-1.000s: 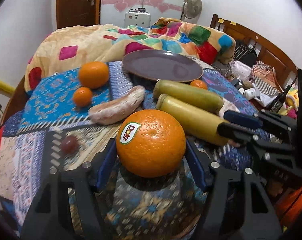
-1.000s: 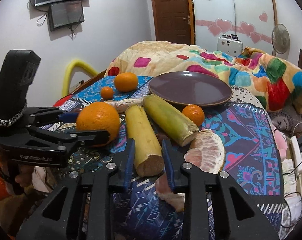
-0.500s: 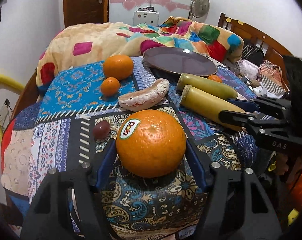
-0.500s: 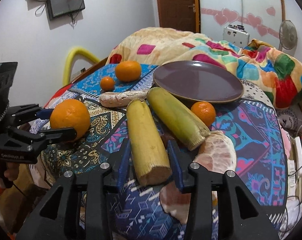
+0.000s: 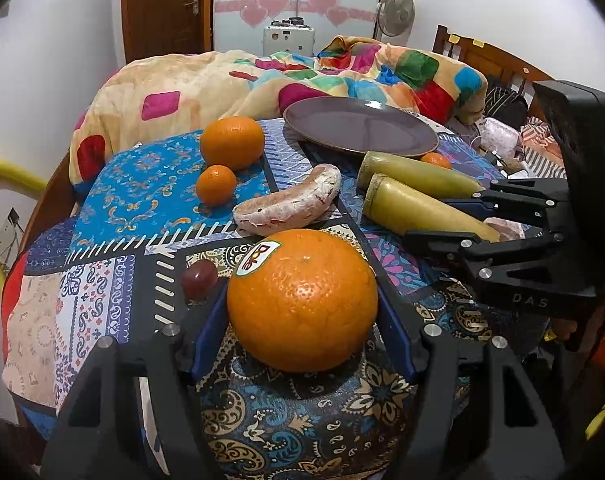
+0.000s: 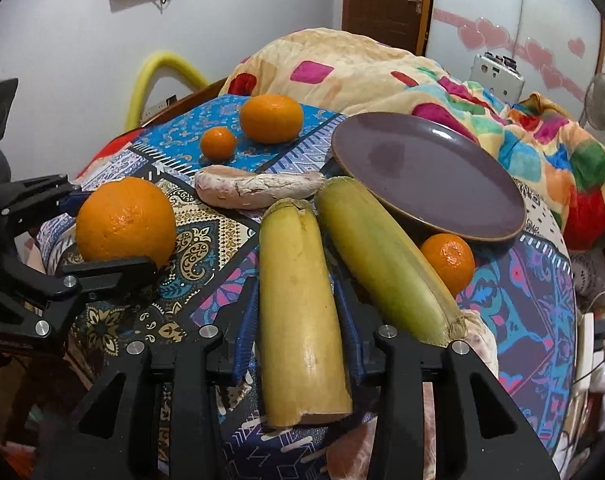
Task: Organize fruits
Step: 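Grasp and lift the large orange with left tool while right grasps yellow sugarcane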
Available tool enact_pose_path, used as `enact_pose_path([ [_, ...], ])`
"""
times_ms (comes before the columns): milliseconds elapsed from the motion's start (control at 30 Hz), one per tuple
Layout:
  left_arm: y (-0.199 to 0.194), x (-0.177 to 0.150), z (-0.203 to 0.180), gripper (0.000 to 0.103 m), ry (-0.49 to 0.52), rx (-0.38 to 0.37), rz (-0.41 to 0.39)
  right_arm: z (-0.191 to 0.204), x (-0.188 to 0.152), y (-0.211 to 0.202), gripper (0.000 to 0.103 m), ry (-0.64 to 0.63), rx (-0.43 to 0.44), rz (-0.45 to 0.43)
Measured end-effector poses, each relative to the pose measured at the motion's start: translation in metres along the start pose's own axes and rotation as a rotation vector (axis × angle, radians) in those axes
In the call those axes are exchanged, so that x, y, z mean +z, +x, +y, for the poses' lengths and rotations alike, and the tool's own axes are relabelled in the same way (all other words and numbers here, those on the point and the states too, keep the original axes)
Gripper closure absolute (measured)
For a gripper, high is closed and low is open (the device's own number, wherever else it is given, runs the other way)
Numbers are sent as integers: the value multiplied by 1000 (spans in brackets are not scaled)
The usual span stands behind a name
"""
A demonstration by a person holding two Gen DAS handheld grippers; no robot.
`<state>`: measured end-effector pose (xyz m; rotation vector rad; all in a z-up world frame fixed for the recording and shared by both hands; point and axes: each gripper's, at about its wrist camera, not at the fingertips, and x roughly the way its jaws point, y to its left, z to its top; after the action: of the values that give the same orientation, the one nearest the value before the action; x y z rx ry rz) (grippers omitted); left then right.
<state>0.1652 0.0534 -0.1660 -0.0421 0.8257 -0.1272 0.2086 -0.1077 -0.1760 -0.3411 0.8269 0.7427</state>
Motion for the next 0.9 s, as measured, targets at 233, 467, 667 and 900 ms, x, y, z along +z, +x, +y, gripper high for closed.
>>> enact_pose_path([
  [233, -6, 4, -3, 36, -8, -7, -17, -1, -1, -14, 71, 49, 3, -54],
  [467, -17, 15, -11, 36, 1, -14, -50, -2, 2, -30, 71, 48, 12, -55],
  [667, -17, 11, -17, 35, 27, -14, -37, -1, -1, -23, 72, 33, 6, 11],
  [900, -13, 12, -12, 36, 15, -12, -31, -1, 8, -3, 69, -24, 4, 112],
])
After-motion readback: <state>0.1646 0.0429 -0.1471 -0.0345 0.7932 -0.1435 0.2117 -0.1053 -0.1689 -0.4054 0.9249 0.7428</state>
